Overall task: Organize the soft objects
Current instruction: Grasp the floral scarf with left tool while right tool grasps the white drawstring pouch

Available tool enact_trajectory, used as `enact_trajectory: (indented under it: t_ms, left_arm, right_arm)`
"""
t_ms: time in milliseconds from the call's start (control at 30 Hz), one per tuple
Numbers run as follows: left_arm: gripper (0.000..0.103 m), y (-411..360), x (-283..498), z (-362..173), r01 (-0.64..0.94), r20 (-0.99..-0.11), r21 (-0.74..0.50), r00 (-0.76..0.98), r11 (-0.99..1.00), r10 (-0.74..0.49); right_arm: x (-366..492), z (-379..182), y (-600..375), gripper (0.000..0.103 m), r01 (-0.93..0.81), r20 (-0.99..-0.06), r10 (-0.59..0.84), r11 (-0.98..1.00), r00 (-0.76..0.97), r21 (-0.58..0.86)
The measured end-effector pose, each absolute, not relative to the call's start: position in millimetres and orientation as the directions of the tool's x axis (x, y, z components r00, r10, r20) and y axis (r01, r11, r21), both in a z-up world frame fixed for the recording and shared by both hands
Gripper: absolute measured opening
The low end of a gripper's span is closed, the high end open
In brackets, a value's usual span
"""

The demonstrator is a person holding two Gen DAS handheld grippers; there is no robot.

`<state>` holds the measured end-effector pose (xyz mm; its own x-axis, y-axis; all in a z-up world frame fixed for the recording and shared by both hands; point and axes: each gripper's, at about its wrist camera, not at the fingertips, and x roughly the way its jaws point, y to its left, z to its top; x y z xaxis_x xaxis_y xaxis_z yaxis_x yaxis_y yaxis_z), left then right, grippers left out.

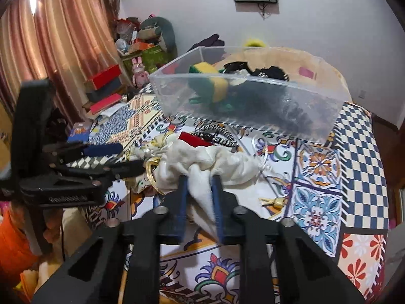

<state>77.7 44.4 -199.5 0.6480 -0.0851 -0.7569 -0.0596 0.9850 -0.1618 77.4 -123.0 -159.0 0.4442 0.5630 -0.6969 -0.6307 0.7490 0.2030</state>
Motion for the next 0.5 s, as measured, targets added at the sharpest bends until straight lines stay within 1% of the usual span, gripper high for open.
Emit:
enact_trajectory:
  t_ms: [100,133,200,233,267,300,333,367,500]
  left_arm:
    - [0.063,43,77,-199,-0.064,-0.751,-0.155,0.656,0.986,-0.076]
    - [0.058,42,77,-200,-0.062,-0.749,-0.151,0.659,0.987,-0.073]
    - [0.049,38,78,-199,-0.051,-0.748,-0.134,0.661,0.99,-0.067]
    - [0.036,36,77,-199,-0.042,-0.747,-0.128,0.661,0.991,-0.068]
    - [0.026,35,77,-199,-0.031,-0.747,-0.127,0.661,0.991,-0.075]
    - [0.025,33,77,-198,-0.026,-0.748,-0.128,0.659,0.991,-0.079]
    - [0.021,32,76,-197,-0.024,-0.743,-0.126,0.665,0.992,-0.078]
    - [0.013,31,74,-195,-0.013,-0.736,-0.124,0.672,0.992,-0.083]
    - [0.012,27,69,-182,-0.004,-0.707,-0.117,0.703,0.993,-0.081]
  right_arm:
    - [78,-150,-133,0.012,-0.608,-0.671,0.567,0.765,0.478,0.213]
    - [78,-147,-135,0.012,-0.605,-0.664,0.57,0.766,0.484,0.217]
    - [78,-141,-142,0.012,-0.594,-0.646,0.577,0.771,0.499,0.23]
    - [79,-137,-144,0.012,-0.589,-0.638,0.58,0.773,0.507,0.234]
    - [79,-134,-147,0.012,-0.584,-0.631,0.58,0.776,0.515,0.237]
    - [79,-131,-150,0.012,-0.578,-0.621,0.58,0.781,0.527,0.239]
    - [79,-128,-152,0.012,-0.574,-0.614,0.579,0.784,0.536,0.237]
    - [79,-125,-153,0.012,-0.571,-0.608,0.577,0.787,0.546,0.234]
    - [80,-112,-164,0.012,-0.552,-0.576,0.575,0.799,0.581,0.24]
